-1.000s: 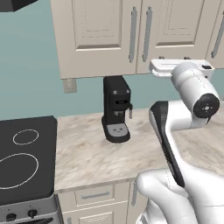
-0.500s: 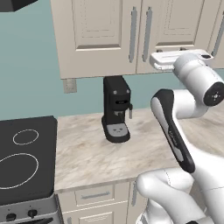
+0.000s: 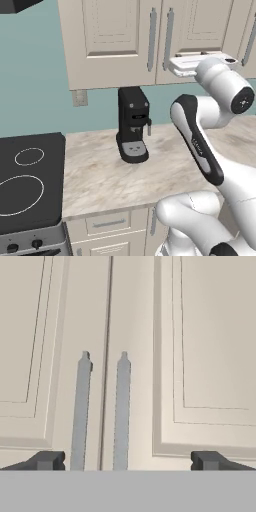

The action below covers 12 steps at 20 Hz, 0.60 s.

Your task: Open the cabinet, retrieve the rolling pin, and place it next to the meat on the cutting board to prepare for tenderizing.

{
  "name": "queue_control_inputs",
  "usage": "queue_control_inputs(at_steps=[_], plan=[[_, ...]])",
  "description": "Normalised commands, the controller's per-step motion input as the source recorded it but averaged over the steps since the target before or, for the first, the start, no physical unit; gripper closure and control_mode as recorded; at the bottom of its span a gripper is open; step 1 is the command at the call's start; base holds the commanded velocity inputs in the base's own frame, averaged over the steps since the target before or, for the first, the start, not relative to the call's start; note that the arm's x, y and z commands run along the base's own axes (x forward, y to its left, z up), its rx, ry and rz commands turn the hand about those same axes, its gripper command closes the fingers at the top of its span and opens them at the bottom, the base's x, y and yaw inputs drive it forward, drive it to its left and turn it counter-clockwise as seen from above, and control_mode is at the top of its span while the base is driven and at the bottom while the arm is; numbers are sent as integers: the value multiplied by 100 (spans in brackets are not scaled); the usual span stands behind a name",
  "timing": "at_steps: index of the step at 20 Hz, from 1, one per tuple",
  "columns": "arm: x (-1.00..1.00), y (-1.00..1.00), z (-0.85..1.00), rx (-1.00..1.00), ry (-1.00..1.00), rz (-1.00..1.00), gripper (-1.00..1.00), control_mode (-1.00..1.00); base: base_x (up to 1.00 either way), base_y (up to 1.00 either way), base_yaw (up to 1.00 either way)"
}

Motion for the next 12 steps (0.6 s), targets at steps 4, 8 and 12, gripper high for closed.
queue_control_inputs(at_steps=[4, 8, 12], plan=[[9, 11, 0, 0, 0, 0, -100, -100, 0, 0, 0], [0, 1, 0, 0, 0, 1, -100, -100, 0, 0, 0], [1, 0, 0, 0, 0, 0, -100, -100, 0, 0, 0]])
